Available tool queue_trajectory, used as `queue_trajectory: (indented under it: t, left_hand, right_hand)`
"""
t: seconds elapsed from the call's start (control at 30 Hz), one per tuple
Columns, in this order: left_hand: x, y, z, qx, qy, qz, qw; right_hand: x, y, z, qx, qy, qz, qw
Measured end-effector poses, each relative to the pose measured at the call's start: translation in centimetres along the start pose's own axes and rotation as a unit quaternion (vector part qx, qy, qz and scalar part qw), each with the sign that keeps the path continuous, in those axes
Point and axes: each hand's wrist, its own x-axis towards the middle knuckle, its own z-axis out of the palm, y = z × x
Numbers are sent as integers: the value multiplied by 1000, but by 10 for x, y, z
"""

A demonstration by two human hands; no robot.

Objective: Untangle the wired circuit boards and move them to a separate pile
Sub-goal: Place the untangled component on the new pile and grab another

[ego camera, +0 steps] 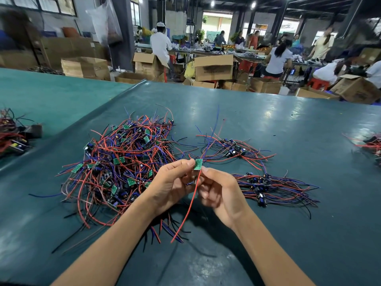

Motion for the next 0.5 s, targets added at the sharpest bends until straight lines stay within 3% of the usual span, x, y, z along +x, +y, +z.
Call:
queue_trajectory:
  t: [0.3,0.5]
  left_hand:
    - [-3,2,0,13,-17,-5,1000]
    - [4,0,-4,-18,4,-47,999]
  right_hand:
    - [-1,-1,-1,21,-12,15,1000]
    - [-1,-34,-18,-116,13,-101,988]
